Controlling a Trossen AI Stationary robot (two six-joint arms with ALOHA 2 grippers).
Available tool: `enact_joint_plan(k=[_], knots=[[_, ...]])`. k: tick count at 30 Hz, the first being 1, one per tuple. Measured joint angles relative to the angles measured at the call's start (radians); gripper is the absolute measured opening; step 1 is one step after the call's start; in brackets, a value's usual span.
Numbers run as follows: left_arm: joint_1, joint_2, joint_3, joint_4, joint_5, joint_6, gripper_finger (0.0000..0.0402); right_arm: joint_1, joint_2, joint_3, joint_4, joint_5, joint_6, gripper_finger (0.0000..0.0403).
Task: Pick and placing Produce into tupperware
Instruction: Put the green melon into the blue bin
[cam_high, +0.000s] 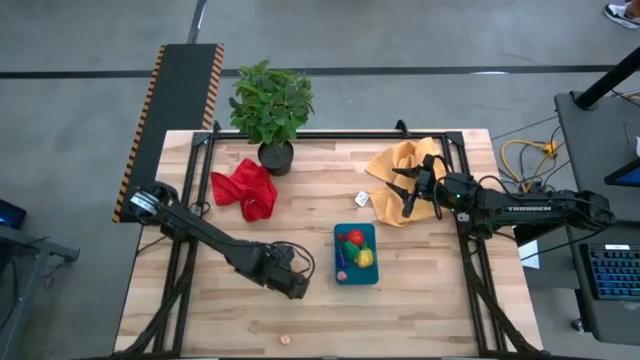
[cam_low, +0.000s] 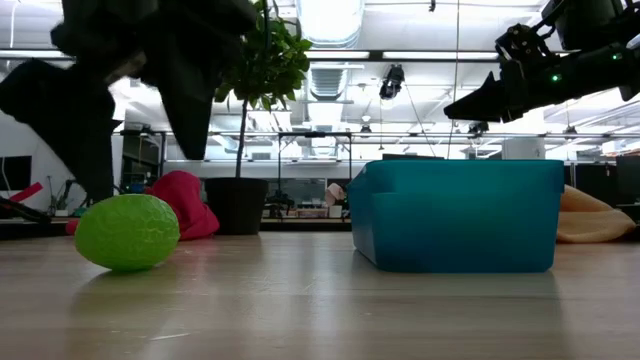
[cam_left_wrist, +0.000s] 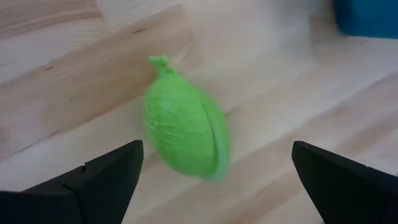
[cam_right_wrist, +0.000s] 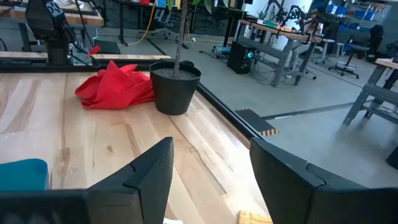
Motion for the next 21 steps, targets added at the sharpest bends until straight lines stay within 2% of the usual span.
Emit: enact_joint_plan(k=[9,21], knots=[[0.0,0.082,-0.006,-0.006,0.028,-0.019,0.0395,0.0,0.0,0.0,-0.001,0.0,-0.001,0.0206],[0.009,0.099,-0.017,-0.006,0.035,0.059,0.0395,0.0,0.0,0.0,0.0,0.0,-0.008,0.0206]])
